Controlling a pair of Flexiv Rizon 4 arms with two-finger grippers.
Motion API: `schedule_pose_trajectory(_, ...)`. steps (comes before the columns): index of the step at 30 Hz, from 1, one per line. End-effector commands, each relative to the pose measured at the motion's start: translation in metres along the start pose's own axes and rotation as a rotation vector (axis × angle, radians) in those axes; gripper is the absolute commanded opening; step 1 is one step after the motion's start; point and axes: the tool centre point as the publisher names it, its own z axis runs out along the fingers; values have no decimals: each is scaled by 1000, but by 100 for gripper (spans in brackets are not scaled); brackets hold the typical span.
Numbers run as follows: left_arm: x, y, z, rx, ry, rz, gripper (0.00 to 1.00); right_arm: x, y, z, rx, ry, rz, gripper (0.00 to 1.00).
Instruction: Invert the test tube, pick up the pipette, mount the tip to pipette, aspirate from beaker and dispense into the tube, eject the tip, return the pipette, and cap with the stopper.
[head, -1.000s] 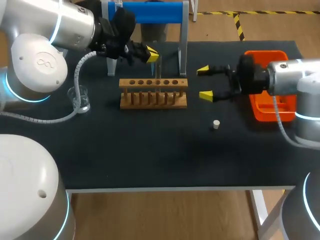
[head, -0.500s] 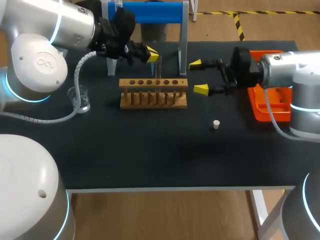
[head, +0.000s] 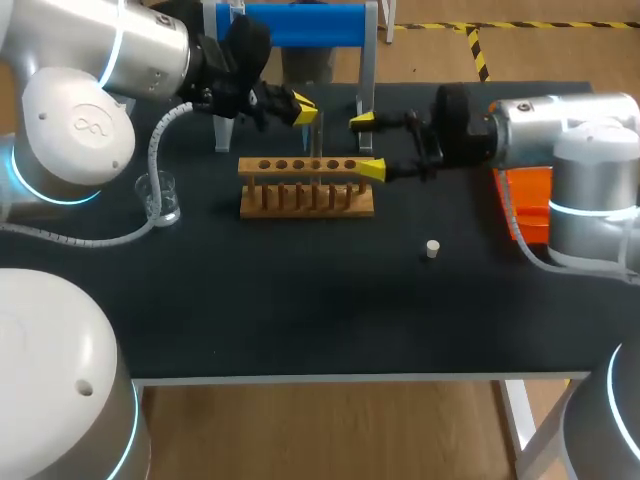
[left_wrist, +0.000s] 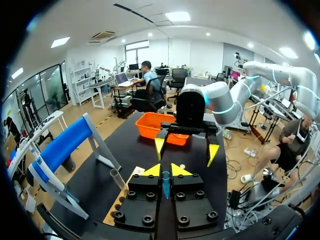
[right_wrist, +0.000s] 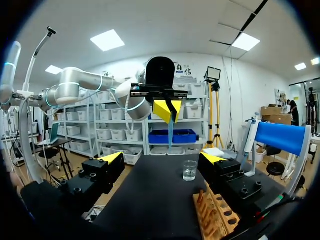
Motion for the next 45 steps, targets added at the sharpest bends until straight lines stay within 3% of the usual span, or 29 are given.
schedule_pose_trajectory(1,0,1,-1,1,2,1,0,-5,4,15,2,-2,-6,100)
schedule_pose_trajectory(29,0,1,-1,1,2,1,0,-12,17,68,-17,34,-31,100)
schedule_pose_trajectory(45,0,1,-1,1,2,1,0,-13,15,85,-25,54,-19,100)
